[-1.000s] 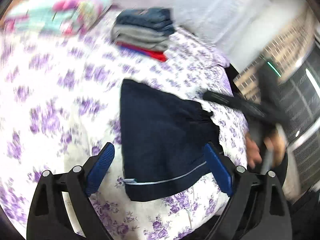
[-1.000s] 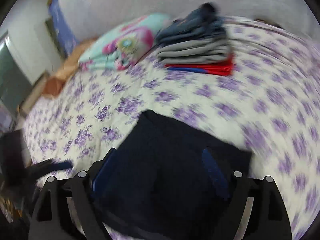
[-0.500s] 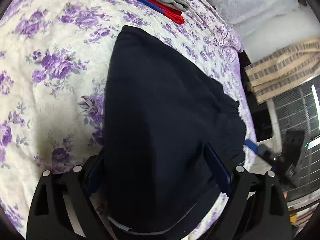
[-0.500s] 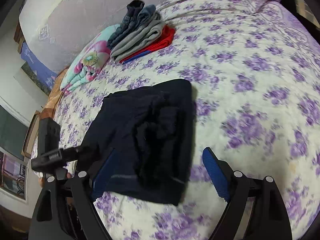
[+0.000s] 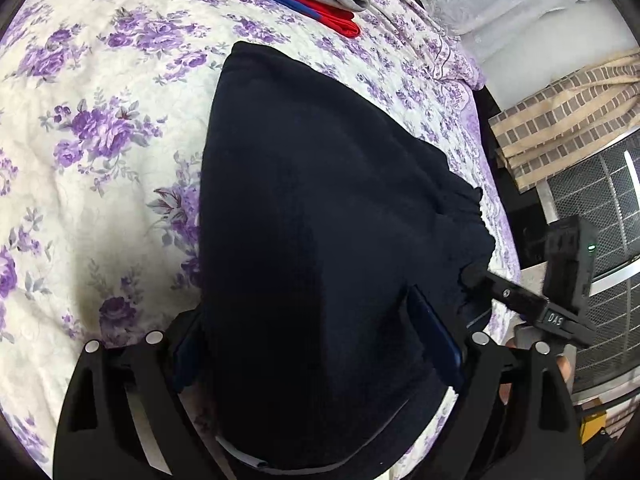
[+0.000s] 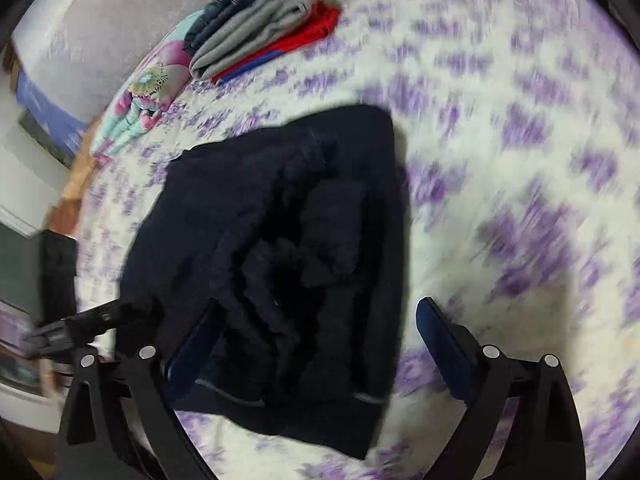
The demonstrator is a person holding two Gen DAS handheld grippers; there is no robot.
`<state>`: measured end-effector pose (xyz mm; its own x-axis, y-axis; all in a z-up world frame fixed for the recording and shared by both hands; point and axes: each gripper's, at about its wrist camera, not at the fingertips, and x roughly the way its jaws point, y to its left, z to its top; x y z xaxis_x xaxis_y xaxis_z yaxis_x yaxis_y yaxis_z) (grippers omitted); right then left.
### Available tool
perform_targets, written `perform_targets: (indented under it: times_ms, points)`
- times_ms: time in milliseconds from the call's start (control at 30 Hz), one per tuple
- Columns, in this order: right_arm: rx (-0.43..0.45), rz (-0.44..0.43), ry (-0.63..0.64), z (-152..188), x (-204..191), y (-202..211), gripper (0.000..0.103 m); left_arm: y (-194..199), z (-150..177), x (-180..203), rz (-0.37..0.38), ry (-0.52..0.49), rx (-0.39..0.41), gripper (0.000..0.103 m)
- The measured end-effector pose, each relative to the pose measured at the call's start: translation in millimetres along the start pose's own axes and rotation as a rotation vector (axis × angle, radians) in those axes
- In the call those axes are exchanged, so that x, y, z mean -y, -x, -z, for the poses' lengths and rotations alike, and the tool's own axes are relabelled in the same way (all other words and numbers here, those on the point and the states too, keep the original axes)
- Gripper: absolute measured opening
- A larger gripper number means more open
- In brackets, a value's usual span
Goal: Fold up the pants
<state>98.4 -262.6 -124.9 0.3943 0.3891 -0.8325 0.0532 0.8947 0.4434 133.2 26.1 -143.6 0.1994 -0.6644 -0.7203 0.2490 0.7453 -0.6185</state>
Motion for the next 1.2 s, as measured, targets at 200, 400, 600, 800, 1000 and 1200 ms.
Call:
perform_targets:
  times_ms: [200, 400, 600, 800, 1000, 1200]
  points:
    - [0.023, -0.143, 0.013, 6.6, -3.0, -6.8, 0.052, 4.8, 0.8, 1.7, -0.002, 0.012, 0.025, 0.069]
    - [0.168, -0.023, 0.239, 19.7, -58.5, 29.5, 0.045, 30.3, 2.6, 29.9, -0.091, -0.067, 0.087, 0.039]
    - [0.229, -0.048, 0.372, -63.5, -111.9, 66.5, 0.045, 76.2, -62.9, 72.7, -0.118, -0.136, 0.168, 0.035]
    - [0.38, -0.049, 0.458, -234.5, -178.7, 91.9, 0.045, 132.8, -253.0, 112.9, -0.229, -0.189, 0.289, 0.035]
    - [0.407, -0.052, 0.362, -399.1, -182.2, 42.0, 0.046, 114.1, -429.5, 84.9, -0.25, -0.118, 0.333, 0.036]
    - [0.304, -0.039, 0.195, -440.3, -111.2, -53.9, 0.066, 5.6, -475.3, -16.1, -0.261, 0.043, 0.149, 0.048]
